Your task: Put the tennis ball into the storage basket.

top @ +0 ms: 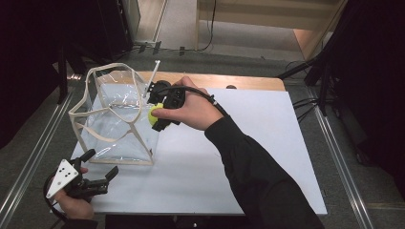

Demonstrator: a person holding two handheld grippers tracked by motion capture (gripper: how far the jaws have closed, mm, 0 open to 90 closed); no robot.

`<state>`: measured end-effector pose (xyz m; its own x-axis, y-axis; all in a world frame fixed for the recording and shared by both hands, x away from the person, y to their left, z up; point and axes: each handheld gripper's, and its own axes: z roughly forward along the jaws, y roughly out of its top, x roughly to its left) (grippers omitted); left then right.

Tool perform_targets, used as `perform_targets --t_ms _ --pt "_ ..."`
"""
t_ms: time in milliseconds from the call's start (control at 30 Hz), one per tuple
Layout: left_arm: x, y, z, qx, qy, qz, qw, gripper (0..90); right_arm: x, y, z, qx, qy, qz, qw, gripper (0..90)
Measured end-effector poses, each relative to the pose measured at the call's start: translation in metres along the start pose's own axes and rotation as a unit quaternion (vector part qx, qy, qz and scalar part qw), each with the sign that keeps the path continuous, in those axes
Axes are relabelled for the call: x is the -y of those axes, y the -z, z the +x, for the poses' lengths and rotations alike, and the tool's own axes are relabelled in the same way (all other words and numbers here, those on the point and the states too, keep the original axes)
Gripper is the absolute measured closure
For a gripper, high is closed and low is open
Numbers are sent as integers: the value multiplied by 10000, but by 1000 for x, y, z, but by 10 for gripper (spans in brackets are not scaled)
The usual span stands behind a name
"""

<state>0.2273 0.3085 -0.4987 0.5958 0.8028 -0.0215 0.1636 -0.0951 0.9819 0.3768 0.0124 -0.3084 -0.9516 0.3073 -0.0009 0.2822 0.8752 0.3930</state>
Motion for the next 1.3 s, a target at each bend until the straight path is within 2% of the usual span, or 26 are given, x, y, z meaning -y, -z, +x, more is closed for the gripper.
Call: perform_targets --t_ms 367,900,1300 --pt "0 0 0 8 -3 2 10000 0 -13 15 2 19 56 58 10000 230" --pt "0 0 0 19 -2 0 10000 0 -33 35 2 -12 123 -6 9999 232" --pt "0 1 0 27 1 -11 10000 0 -50 42 2 -6 147 -87 9999 232"
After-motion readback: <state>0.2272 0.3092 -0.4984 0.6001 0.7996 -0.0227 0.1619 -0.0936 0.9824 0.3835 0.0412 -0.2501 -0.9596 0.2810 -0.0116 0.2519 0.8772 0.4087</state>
